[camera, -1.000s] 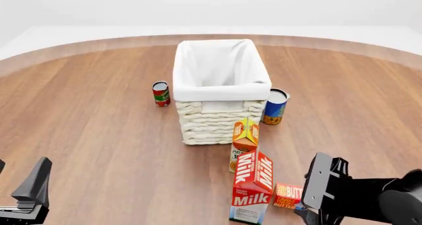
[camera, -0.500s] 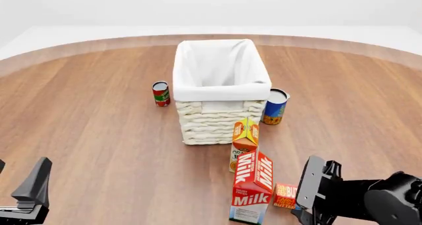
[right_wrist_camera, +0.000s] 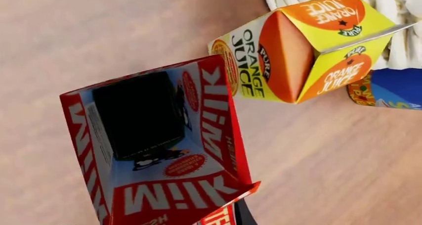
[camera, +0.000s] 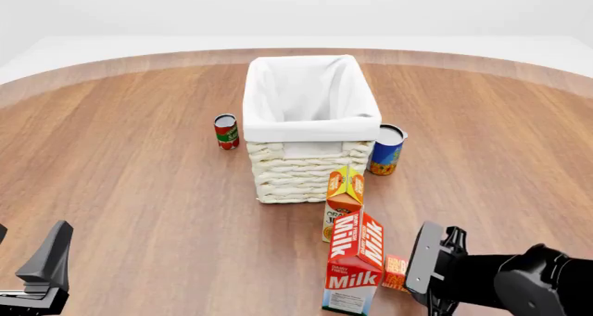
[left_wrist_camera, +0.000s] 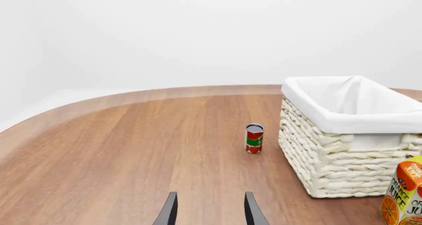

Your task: Pick up the butter and put it in the basket.

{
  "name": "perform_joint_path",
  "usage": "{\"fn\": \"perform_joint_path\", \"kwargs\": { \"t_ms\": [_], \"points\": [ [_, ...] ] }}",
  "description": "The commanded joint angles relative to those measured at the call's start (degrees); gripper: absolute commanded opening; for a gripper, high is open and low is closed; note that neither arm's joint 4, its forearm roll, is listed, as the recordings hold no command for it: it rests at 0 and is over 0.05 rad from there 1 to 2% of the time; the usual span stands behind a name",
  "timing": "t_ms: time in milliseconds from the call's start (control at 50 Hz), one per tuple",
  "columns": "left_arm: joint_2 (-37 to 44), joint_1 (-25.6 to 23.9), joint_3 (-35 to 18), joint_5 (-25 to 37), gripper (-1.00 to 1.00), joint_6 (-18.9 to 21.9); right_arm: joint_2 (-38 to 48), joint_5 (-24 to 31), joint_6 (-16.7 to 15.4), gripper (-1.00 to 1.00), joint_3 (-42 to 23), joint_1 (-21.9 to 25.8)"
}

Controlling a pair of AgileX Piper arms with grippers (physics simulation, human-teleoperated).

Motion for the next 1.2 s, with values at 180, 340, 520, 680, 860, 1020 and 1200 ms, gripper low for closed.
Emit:
{"fn": "perform_joint_path", "kwargs": {
  "t_ms": [180,340,520,680,860,1020,1200],
  "points": [
    [0.0,0.0,0.0,0.0,1.00,0.0,4.2,-2.1,0.0,-1.00,0.3,1.3],
    [0.0,0.0,0.0,0.0,1.00,0.0,2.1,0.3,-0.7,-1.00,-0.8,0.6],
    [0.0,0.0,0.0,0.0,1.00,0.0,-3.5,5.6,-2.9,-1.00,-3.1,-1.9],
    [0.0,0.0,0.0,0.0,1.00,0.0,-11.8,14.8,-6.3,-1.00,-9.2,-5.2],
    [0.0,0.0,0.0,0.0,1.00,0.0,-15.8,20.1,-8.9,-1.00,-14.3,-7.0],
    [0.0,0.0,0.0,0.0,1.00,0.0,-17.8,22.6,-10.9,-1.00,-18.7,-7.9],
    [0.0,0.0,0.0,0.0,1.00,0.0,-17.7,23.5,-11.7,-1.00,-25.5,-7.3]
  ]
}}
